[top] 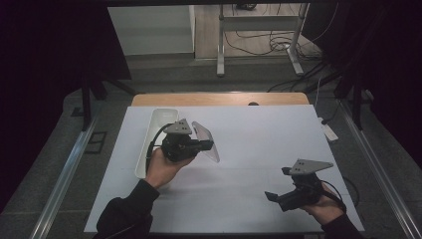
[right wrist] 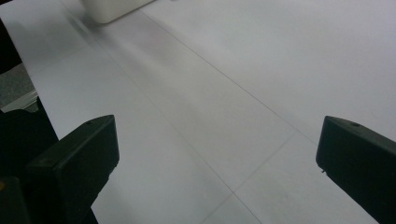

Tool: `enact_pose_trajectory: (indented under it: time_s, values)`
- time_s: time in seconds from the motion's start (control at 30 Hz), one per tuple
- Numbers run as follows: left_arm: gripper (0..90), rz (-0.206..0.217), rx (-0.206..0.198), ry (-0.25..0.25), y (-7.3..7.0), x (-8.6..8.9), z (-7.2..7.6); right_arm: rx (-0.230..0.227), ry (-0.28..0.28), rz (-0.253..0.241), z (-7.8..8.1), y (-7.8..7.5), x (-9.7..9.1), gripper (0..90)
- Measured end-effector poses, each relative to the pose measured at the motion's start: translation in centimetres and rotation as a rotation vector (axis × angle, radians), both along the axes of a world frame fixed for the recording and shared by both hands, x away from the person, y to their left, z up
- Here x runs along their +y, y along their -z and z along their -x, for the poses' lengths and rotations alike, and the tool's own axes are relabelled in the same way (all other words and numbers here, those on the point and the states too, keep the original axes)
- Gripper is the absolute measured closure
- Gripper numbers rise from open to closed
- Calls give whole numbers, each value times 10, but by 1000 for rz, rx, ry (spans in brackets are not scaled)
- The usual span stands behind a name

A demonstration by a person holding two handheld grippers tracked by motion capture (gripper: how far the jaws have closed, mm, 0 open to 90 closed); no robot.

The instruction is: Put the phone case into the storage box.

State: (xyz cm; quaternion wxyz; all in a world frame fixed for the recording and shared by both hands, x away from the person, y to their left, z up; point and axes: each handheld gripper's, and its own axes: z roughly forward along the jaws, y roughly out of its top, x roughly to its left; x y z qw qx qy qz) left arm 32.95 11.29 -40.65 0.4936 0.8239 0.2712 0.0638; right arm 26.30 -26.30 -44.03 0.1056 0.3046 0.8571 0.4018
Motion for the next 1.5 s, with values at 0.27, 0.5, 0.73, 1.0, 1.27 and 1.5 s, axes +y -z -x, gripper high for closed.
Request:
enact_pose_trajectory:
  time_s: [0.27, 0.5, 0.73, 1.0, 1.27, 1.5]
  values:
    - [886, -17, -3, -35, -9, 6, -9, -9, 51, 13, 4, 2, -14, 0]
    - [886, -21, -6, -74, -17, 15, -17, -12, 108, 18, 9, 5, -28, 0]
    - [886, -30, -2, -99, -25, 23, -22, -12, 151, 23, 10, 6, -37, 0]
    - [885, -47, -8, -136, -35, 35, -27, -14, 221, 34, 14, 7, -51, 0]
    - [885, -71, -8, -183, -42, 48, -31, -21, 267, 44, 22, 6, -62, 0]
    - [886, -67, -3, -223, -47, 61, -34, -16, 294, 47, 29, 7, -68, 0]
